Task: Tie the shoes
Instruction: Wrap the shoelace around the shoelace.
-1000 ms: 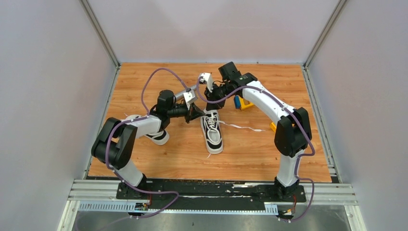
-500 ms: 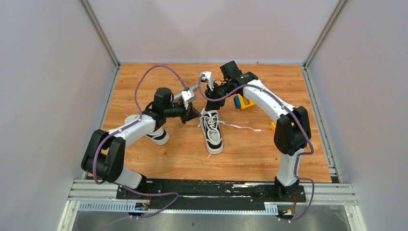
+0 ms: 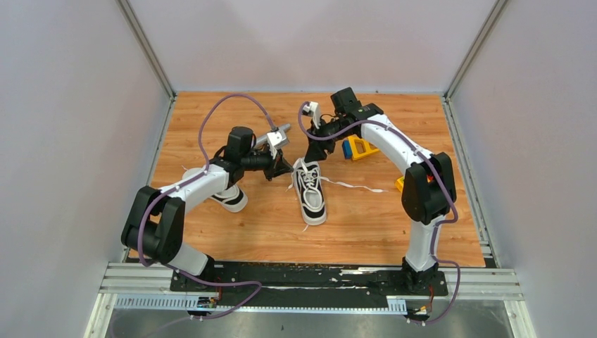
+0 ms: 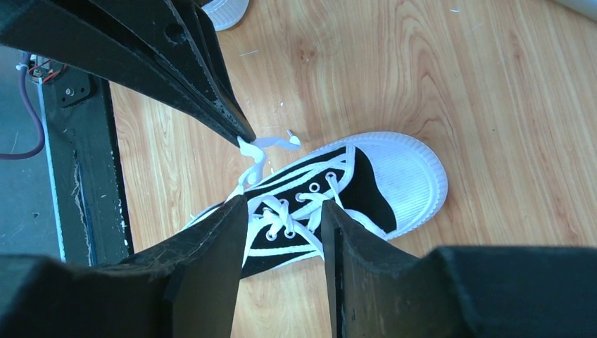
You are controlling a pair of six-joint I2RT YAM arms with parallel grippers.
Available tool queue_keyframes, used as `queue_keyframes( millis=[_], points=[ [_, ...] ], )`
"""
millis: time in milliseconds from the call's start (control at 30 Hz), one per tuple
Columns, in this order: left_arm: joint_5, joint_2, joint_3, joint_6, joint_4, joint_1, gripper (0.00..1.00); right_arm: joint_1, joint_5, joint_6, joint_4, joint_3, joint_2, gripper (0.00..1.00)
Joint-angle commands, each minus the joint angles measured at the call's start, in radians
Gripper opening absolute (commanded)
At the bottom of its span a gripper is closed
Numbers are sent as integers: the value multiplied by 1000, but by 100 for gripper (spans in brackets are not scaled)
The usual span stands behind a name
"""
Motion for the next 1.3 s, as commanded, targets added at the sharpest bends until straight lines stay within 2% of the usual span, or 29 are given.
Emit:
queue_keyframes(
  millis=[0, 133, 400, 700, 800, 933, 1100, 1267],
  points=[
    [-4, 5, 43, 23, -6, 4, 0, -7, -91, -6, 17, -6, 8, 44],
    [-3, 5, 48, 19, -5, 3, 0, -6, -135, -17, 4, -10, 9, 45],
    [-6, 9, 50, 5, 3, 4, 0, 7, -126, -5, 2, -17, 21, 46],
    [2, 18, 44, 2, 5, 4, 0, 22, -116, 14, 4, 16, 48, 35],
    [11, 28, 44, -5, 10, 4, 0, 24, -108, 24, 12, 25, 53, 23],
    [30, 48, 36, -21, 29, 2, 0, 25, -94, 57, 33, 44, 48, 0],
    [45, 86, 24, -53, 97, -14, 0, 18, -66, 128, 78, 44, 36, 0],
    [58, 133, 29, -158, 177, -19, 0, 1, -77, 214, 111, 33, 45, 0]
  ],
)
